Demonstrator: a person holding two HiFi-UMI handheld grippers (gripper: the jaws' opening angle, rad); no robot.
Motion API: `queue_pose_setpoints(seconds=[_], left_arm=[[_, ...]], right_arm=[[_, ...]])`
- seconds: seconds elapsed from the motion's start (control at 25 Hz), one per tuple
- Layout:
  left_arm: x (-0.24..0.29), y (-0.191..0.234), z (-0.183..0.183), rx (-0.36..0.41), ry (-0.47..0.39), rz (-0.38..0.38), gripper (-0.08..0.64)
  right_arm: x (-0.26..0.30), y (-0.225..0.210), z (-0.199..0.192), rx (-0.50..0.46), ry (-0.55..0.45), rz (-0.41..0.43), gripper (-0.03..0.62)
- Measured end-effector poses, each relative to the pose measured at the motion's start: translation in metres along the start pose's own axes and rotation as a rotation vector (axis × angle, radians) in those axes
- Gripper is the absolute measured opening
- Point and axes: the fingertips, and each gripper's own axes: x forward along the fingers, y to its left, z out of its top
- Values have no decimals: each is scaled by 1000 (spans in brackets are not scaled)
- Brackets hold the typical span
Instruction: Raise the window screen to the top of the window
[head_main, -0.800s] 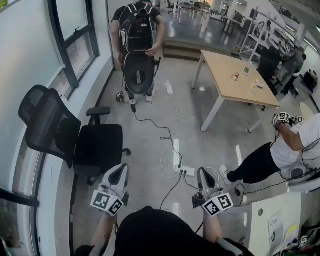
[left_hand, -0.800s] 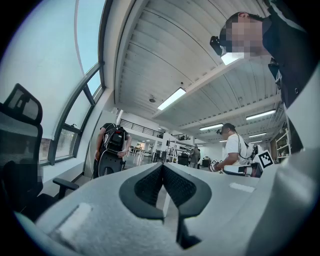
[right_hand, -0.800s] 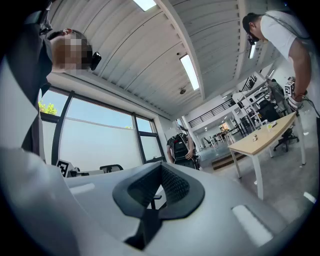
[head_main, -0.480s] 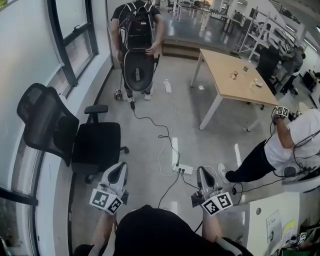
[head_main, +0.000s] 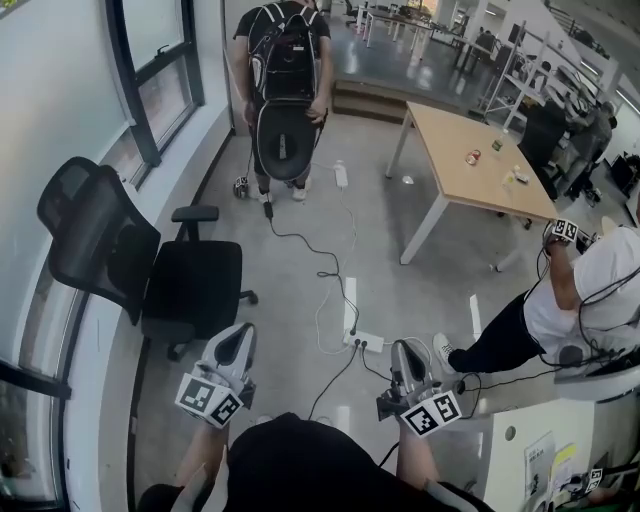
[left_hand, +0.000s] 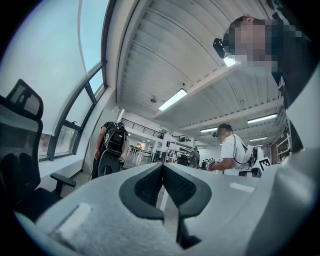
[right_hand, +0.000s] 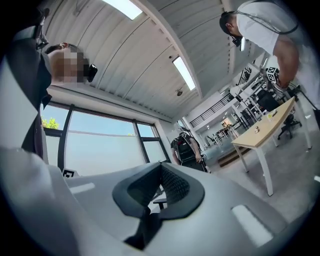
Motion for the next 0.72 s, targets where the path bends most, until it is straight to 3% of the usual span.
queue_pose_setpoints(seconds=[0.28, 0.72], left_arm=[[-36, 11, -8, -29, 14, 103, 2], [-126, 22, 12, 12, -44, 376, 2]], right_arm=[[14, 5, -21, -17, 83, 45, 3], [79, 60, -67, 42, 218, 339, 3]])
